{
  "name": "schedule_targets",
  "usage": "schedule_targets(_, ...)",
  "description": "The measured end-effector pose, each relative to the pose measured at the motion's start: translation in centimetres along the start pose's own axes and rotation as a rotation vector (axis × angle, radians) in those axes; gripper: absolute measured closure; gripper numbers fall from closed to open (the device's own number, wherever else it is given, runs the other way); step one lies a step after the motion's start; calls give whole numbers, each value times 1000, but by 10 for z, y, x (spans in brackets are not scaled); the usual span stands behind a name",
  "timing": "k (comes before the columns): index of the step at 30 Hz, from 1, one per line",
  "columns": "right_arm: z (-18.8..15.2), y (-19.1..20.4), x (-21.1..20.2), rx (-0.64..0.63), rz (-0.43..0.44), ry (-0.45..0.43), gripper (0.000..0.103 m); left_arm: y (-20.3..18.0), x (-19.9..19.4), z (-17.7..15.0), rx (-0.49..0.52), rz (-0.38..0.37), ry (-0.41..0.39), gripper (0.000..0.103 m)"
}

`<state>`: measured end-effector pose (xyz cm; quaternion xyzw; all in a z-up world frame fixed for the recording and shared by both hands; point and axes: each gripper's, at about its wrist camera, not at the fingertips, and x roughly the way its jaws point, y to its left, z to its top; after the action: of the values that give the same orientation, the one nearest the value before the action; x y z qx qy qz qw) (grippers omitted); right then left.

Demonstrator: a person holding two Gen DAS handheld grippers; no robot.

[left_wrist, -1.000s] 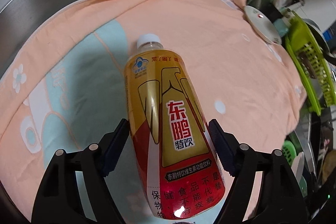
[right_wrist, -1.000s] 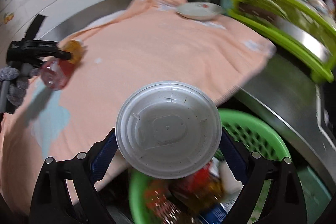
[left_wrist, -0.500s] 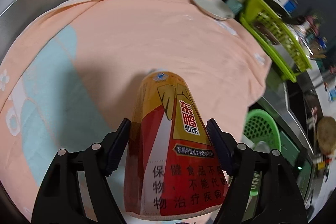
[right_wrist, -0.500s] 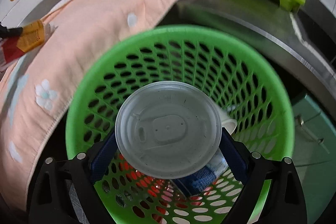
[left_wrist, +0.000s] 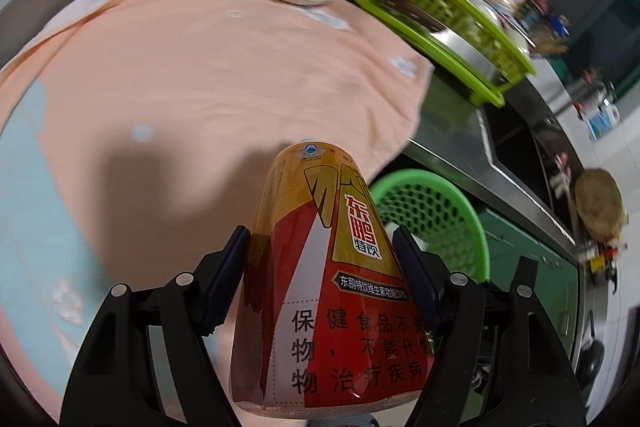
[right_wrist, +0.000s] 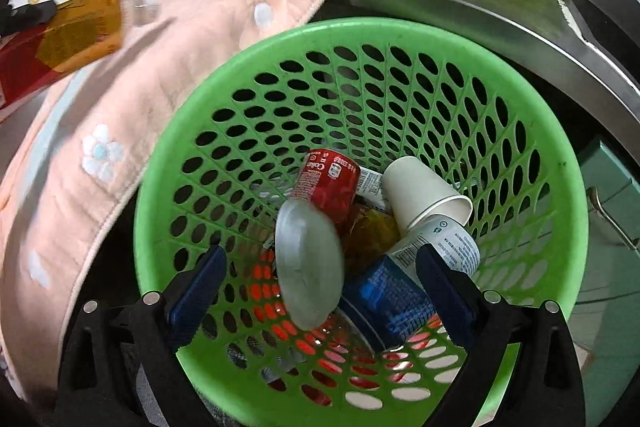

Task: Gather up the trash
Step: 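Carry the drink bottle to the basket and release it with the left gripper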

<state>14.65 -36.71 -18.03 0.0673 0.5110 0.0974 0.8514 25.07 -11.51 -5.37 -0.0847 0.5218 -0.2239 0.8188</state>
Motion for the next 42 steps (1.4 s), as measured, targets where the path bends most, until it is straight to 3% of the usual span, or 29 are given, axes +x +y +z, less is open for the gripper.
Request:
schedule_targets(14, -32, -42, -90, 99, -34, -194, 11, -116, 81, -13, 198, -107, 141, 31)
schedule_targets(21, -43, -56, -100, 143, -17, -243, 11, -153, 147, -26, 297, -89, 246, 32)
schedule_targets(31, -56, -70, -100, 176, -14, -258, 11, -163, 212, -33, 339, -34, 324, 31)
schedule_targets(37, -61, -75, -94, 194, 3, -246, 11, -156, 234, -35, 308, -44, 347, 31)
schedule_targets(42, -62, -75, -92, 197, 4, -246, 11, -152, 247, -43, 307, -9, 364, 32)
